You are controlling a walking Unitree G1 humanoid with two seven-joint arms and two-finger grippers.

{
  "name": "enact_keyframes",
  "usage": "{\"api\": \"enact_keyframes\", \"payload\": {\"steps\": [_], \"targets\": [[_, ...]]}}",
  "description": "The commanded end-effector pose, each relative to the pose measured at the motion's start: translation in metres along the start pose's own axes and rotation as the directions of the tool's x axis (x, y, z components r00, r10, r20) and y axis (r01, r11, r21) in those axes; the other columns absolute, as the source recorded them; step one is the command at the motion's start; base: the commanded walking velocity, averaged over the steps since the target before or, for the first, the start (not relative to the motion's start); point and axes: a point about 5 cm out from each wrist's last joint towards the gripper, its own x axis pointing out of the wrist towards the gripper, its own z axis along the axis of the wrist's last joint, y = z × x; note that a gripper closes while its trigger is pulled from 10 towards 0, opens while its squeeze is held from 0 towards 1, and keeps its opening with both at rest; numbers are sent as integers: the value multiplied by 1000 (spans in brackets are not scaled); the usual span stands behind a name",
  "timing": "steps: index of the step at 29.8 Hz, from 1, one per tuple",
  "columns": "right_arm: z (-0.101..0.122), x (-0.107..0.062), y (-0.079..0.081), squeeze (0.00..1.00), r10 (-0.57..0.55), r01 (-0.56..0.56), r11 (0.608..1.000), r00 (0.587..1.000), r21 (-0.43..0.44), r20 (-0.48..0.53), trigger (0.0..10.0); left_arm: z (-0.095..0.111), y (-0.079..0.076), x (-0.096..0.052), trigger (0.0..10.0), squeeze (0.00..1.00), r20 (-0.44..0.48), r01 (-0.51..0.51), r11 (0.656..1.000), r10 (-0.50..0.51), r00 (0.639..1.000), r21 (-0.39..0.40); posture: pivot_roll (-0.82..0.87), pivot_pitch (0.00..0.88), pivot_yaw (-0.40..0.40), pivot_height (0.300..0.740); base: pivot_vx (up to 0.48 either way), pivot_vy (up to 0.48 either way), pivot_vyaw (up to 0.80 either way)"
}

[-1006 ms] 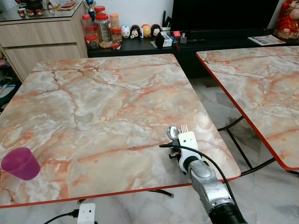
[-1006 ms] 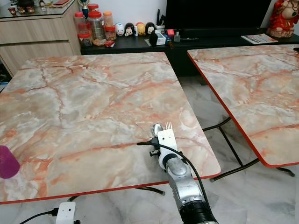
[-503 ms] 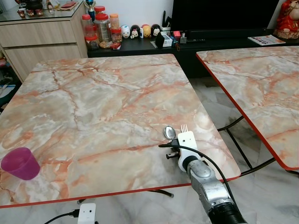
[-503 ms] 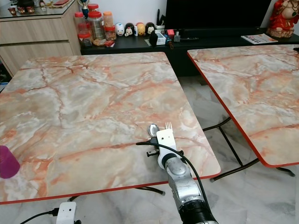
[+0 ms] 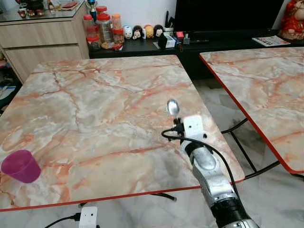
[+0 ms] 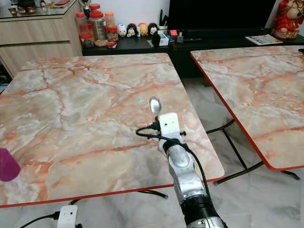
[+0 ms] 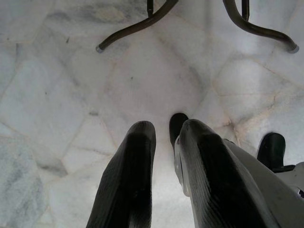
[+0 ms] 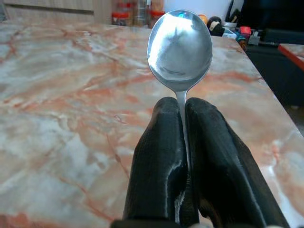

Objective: Setting the table

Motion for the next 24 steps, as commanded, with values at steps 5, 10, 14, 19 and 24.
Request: {"api": "enact_keyframes", "payload": {"steps": [5,10,14,19,24], "targets": [[8,0,4,0,24,-23,1000,998,-21,61,10000,-2,0,0,10000,0,-19,-11,999,11,1000,32,-26,0,-19,732,0,-160,0],[10,0,6,0,36,-34,999,996,-29,82,10000,-3,1,0,10000,0,-24,-17,999,18,1000,28,-26,0,-18,732,0,-480,0],[12,0,8,0,49,-46,998,994,-38,101,10000,-3,1,0,10000,0,-24,-19,999,20,1000,30,-25,0,-21,732,0,-480,0],[15,-1,9,0,60,-56,998,990,-34,124,10000,-3,1,0,10000,0,-25,-17,999,17,1000,33,-27,0,-19,732,0,-480,0],[17,-1,10,0,69,-65,997,987,-34,146,10000,-4,0,0,10000,0,-28,-13,999,15,1000,37,-30,0,-16,732,0,-480,0]]}}
